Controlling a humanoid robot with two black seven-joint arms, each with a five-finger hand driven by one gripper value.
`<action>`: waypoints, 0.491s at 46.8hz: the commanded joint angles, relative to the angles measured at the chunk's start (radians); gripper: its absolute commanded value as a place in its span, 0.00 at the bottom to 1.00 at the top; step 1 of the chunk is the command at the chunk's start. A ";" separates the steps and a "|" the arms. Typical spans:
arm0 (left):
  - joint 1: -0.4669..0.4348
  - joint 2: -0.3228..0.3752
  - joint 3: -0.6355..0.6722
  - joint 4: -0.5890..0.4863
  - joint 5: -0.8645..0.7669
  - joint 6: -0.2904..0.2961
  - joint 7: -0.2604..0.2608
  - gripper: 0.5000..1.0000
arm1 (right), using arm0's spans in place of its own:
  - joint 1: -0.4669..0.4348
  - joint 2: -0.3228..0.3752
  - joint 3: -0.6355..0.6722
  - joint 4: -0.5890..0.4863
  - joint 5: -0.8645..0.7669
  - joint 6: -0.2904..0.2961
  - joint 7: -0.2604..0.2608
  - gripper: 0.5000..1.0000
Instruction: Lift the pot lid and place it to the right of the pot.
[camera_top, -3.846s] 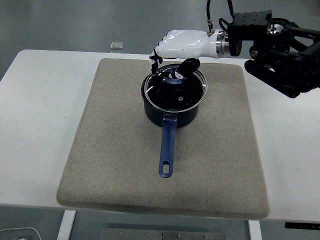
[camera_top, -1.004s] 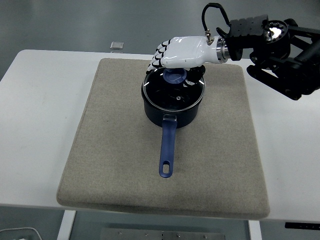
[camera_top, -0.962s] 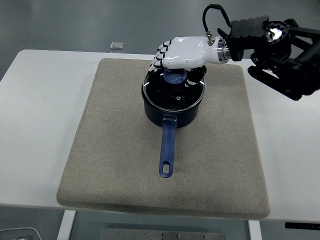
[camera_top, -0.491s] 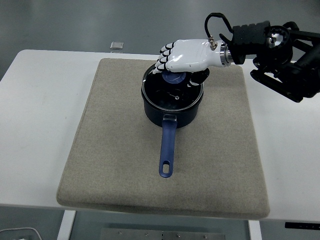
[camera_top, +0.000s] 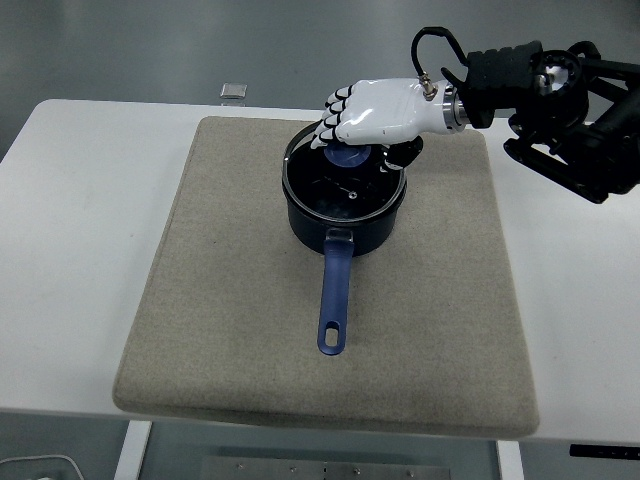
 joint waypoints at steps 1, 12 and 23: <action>0.001 0.000 0.000 0.000 0.000 0.000 0.000 1.00 | 0.003 0.000 0.001 0.000 0.011 0.005 0.000 0.80; 0.001 0.000 0.000 0.000 0.000 0.000 0.000 1.00 | 0.012 -0.008 0.006 0.008 0.013 0.075 0.000 0.81; 0.000 0.000 0.000 0.000 0.000 0.000 0.000 1.00 | 0.036 -0.017 0.008 0.049 0.021 0.170 0.000 0.80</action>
